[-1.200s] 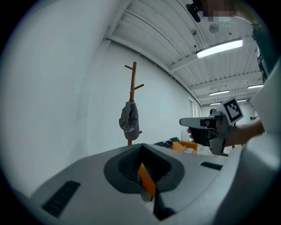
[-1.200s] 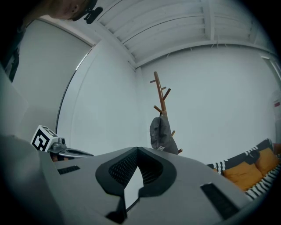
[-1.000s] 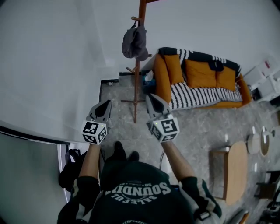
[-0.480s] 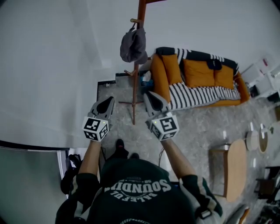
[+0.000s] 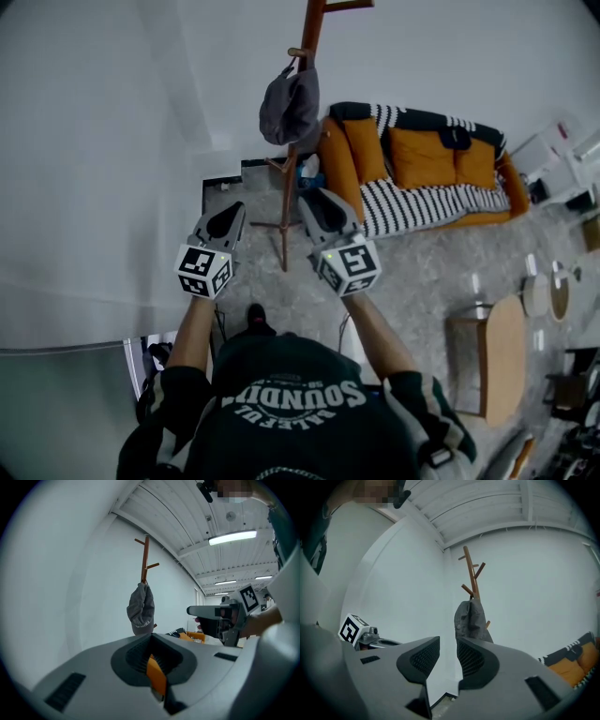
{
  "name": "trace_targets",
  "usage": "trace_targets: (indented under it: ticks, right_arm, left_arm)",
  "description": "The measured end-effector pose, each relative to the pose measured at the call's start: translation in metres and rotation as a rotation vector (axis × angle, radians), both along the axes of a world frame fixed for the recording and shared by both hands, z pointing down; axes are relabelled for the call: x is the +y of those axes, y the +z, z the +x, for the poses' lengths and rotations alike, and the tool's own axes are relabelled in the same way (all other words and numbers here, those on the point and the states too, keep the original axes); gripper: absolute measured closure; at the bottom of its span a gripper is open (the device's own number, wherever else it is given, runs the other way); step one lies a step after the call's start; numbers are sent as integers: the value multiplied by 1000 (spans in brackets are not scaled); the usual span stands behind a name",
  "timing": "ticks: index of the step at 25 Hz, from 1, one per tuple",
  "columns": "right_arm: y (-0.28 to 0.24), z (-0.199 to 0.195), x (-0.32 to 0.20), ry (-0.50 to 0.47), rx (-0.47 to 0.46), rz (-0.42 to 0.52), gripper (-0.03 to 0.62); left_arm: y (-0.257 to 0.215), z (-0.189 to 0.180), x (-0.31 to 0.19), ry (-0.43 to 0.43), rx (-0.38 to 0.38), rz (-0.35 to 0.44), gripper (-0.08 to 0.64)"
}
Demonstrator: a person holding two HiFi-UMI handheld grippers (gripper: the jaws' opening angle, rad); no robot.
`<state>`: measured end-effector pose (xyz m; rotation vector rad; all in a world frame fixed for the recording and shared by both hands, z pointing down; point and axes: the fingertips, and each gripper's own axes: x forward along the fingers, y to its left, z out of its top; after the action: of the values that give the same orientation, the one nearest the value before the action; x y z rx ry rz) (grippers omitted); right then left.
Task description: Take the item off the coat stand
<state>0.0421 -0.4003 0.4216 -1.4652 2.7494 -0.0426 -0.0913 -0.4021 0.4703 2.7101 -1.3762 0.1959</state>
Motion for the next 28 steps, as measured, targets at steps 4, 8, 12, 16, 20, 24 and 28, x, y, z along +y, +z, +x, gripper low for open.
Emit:
trace_targets:
  ticks: [4,8,12,16,20,24,28]
  right_arm:
    - [-2,-9,-20,21,-3,9,454]
    - [-3,-18,-42,29,-4,10,446]
    - [-10,-32,-65,10,16,13,446]
    - [-19,-47,-95,-6,34,21,431]
    - [-22,-57,-125,-4,49,13,400]
    - [-20,-66,-147,9,64,-8,399]
    - [-17,-71,-163,33,83,-12,399]
  left_arm:
    - [1,-6,-13,9,-3,1,560]
    - [8,-12,-19,16,-3,-10,560]
    - [16,-17,-20,14,-5,-26,560]
    - [26,-25,-21,2,-5,-42,560]
    - [33,-37,-21,-20,-6,-56,560]
    - [36,-52,-19,-45,-7,-65,560]
    - [36,-63,-20,-64,-6,-68,560]
